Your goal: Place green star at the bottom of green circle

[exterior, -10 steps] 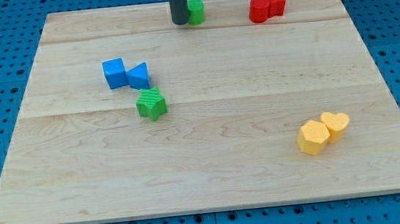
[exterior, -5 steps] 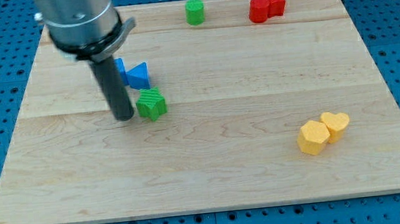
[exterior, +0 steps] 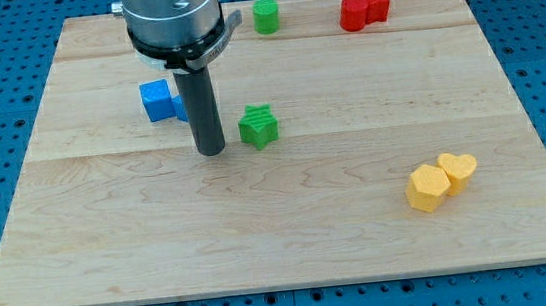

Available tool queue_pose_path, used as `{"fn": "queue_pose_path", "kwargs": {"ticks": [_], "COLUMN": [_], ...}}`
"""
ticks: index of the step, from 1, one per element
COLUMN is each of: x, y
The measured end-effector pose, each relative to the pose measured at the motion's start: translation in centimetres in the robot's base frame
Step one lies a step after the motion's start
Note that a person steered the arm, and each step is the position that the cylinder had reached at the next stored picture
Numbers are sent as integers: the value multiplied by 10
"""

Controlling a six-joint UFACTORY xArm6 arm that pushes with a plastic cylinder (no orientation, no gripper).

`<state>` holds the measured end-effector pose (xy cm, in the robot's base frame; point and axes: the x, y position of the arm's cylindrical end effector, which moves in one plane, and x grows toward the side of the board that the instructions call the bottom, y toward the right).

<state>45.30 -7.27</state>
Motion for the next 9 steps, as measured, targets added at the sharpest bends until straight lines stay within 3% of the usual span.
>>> {"fn": "queue_pose_path", "kwargs": {"ticks": [4,7,8,9], "x": [-15,-149,-167,-142], "y": [81,82,85,90]}}
